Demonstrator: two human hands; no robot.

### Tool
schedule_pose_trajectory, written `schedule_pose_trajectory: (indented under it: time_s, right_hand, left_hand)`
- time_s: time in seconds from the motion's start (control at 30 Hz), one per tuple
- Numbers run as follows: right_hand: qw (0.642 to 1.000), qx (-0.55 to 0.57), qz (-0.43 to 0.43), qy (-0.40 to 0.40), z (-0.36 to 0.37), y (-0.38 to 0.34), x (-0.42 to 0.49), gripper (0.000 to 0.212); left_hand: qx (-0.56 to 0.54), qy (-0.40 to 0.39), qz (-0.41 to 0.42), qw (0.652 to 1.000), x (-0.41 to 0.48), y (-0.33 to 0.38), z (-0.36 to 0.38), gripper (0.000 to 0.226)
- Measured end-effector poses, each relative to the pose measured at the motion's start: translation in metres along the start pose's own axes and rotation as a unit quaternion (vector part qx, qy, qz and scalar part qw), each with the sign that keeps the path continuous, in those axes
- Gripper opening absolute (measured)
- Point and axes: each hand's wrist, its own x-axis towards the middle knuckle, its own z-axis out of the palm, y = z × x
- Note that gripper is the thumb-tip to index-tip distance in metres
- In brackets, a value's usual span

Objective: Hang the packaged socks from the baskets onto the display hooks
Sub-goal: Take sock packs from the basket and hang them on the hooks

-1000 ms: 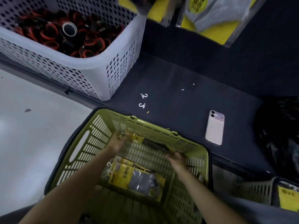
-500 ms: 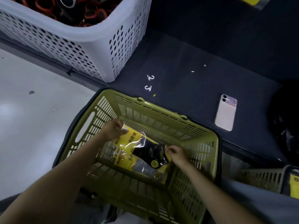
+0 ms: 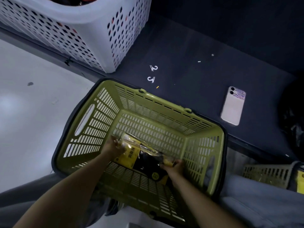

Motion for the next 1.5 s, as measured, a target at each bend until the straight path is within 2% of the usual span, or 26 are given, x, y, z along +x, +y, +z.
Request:
schedule_pose_trajectory:
  time_s: [0.03,0.1,0.17,0.2,0.33,0.4,0.47,0.57,0.6,0.7,0.8,0.93,1.03,1.07,1.13,1.17,1.23,1.3,1.4,1.5]
  right_hand:
    - [1.0,0.014,0.022,-0.007,-0.003,0.001,0.001,0.065]
    - [0.996,0.037,0.06,-0.053,-0.008,-0.001,0.003,0.056]
    - [0.991,0.045,0.063,-0.105,-0.009,-0.003,0.003,0.046]
    - [0.989,0.06,0.058,-0.124,-0.009,-0.007,0.003,0.048]
    - [0.978,0.081,0.027,-0.188,-0.012,-0.039,-0.005,0.093]
    - [0.974,0.062,-0.013,-0.219,-0.017,-0.064,-0.015,0.102]
    - [0.967,0.038,-0.055,-0.245,-0.024,-0.09,-0.031,0.097]
    - [0.956,0.002,-0.128,-0.264,-0.043,-0.13,-0.068,0.069]
    - [0.951,-0.016,-0.158,-0.266,-0.05,-0.142,-0.082,0.059]
    - [0.935,-0.043,-0.238,-0.261,-0.073,-0.172,-0.125,0.047]
    - [0.918,0.009,-0.314,-0.24,-0.101,-0.192,-0.168,0.031]
    - [0.891,0.105,-0.372,-0.239,-0.142,-0.214,-0.223,0.041]
    - [0.86,0.197,-0.4,-0.247,-0.162,-0.231,-0.256,0.049]
    - [0.846,0.231,-0.41,-0.251,-0.165,-0.236,-0.266,0.048]
    - [0.819,0.28,-0.425,-0.265,-0.164,-0.243,-0.287,0.048]
    - [0.807,0.289,-0.437,-0.272,-0.162,-0.246,-0.297,0.05]
    - [0.793,0.276,-0.466,-0.278,-0.159,-0.249,-0.312,0.057]
    - [0.79,0.241,-0.498,-0.266,-0.165,-0.253,-0.324,0.065]
    - [0.776,0.175,-0.577,-0.186,-0.189,-0.267,-0.332,0.062]
    - [0.745,0.141,-0.637,-0.139,-0.203,-0.288,-0.344,0.054]
  left_hand:
    - [0.01,-0.009,-0.003,1.0,0.001,-0.001,0.0,0.044]
    - [0.039,-0.022,-0.016,0.999,0.001,0.0,-0.003,0.044]
    - [0.021,-0.031,-0.047,0.998,-0.002,0.001,-0.007,0.047]
    - [0.004,-0.043,-0.059,0.997,-0.005,0.002,-0.008,0.049]
    - [-0.087,-0.043,-0.049,0.994,-0.016,0.013,-0.017,0.047]
    - [-0.109,-0.03,-0.037,0.993,-0.022,0.018,-0.023,0.043]
    - [-0.127,-0.005,-0.053,0.991,-0.031,0.025,-0.025,0.046]
    - [-0.138,0.055,-0.044,0.988,-0.052,0.046,-0.026,0.063]
    - [-0.139,0.074,-0.027,0.987,-0.061,0.057,-0.029,0.061]
    - [-0.166,0.116,0.06,0.978,-0.097,0.095,-0.046,0.038]
    - [-0.207,0.139,0.148,0.957,-0.144,0.13,-0.067,0.043]
    - [-0.255,0.19,0.266,0.91,-0.211,0.18,-0.099,0.055]
    - [-0.334,0.223,0.327,0.855,-0.258,0.217,-0.117,0.057]
    - [-0.393,0.194,0.34,0.832,-0.273,0.229,-0.12,0.058]
    - [-0.495,0.062,0.358,0.789,-0.298,0.25,-0.117,0.057]
    - [-0.508,-0.005,0.364,0.781,-0.309,0.258,-0.112,0.057]
    - [-0.488,-0.085,0.391,0.776,-0.324,0.271,-0.101,0.05]
    - [-0.475,-0.095,0.416,0.77,-0.334,0.279,-0.096,0.044]
    - [-0.485,-0.026,0.408,0.773,-0.341,0.286,-0.105,0.065]
    - [-0.403,0.035,0.457,0.793,-0.349,0.293,-0.113,0.054]
